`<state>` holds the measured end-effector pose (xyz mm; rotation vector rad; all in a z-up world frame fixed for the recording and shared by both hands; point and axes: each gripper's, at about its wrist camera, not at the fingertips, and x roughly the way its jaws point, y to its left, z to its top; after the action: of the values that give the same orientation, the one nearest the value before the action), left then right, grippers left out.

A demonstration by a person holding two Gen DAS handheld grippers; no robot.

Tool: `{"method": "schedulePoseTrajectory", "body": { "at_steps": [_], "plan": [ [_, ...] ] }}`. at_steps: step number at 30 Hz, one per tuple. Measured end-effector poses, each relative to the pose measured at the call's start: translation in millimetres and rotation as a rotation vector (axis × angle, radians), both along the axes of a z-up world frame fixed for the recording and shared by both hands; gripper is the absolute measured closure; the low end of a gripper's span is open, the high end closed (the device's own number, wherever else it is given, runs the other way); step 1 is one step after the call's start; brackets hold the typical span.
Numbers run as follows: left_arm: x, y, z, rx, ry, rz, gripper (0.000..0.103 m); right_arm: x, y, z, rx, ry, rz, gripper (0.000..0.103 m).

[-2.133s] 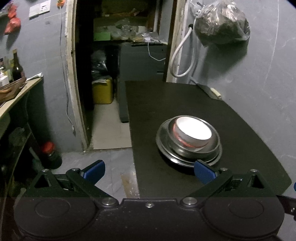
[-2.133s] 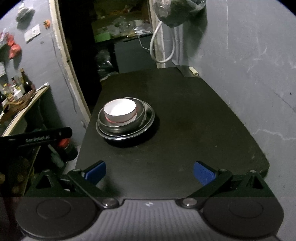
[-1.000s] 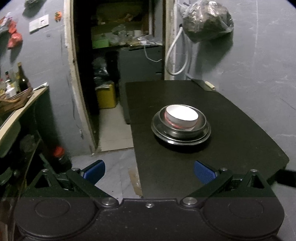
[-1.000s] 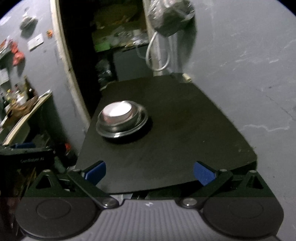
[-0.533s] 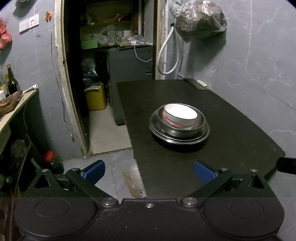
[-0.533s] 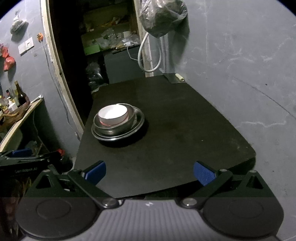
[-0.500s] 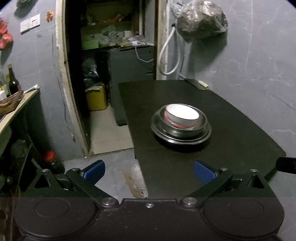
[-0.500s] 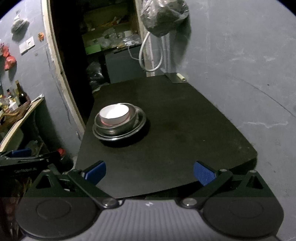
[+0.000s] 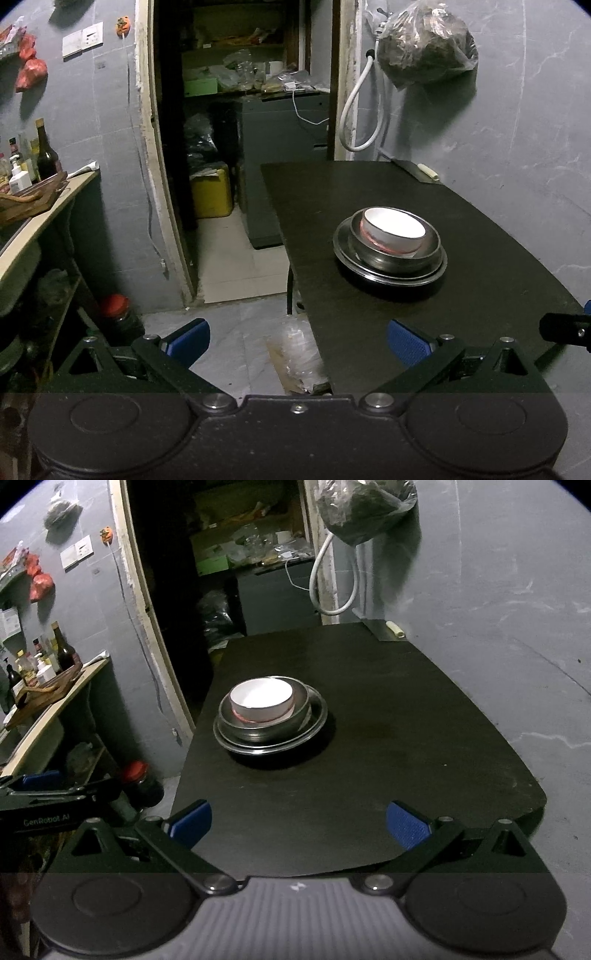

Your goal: Organize plates and bowls

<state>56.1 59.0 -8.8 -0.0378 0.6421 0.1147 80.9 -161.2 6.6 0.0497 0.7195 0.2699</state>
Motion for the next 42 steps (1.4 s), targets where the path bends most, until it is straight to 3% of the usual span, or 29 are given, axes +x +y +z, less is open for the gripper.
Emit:
{"method": "schedulePoseTrajectory", "body": {
  "at_steps": [42],
  "plan": [
    [1.9, -3.4, -2.5, 0.008, -0.001, -0.019, 0.001, 3.0, -3.1, -2.7, 0.000, 0.010, -0.013, 0.000]
  ]
}}
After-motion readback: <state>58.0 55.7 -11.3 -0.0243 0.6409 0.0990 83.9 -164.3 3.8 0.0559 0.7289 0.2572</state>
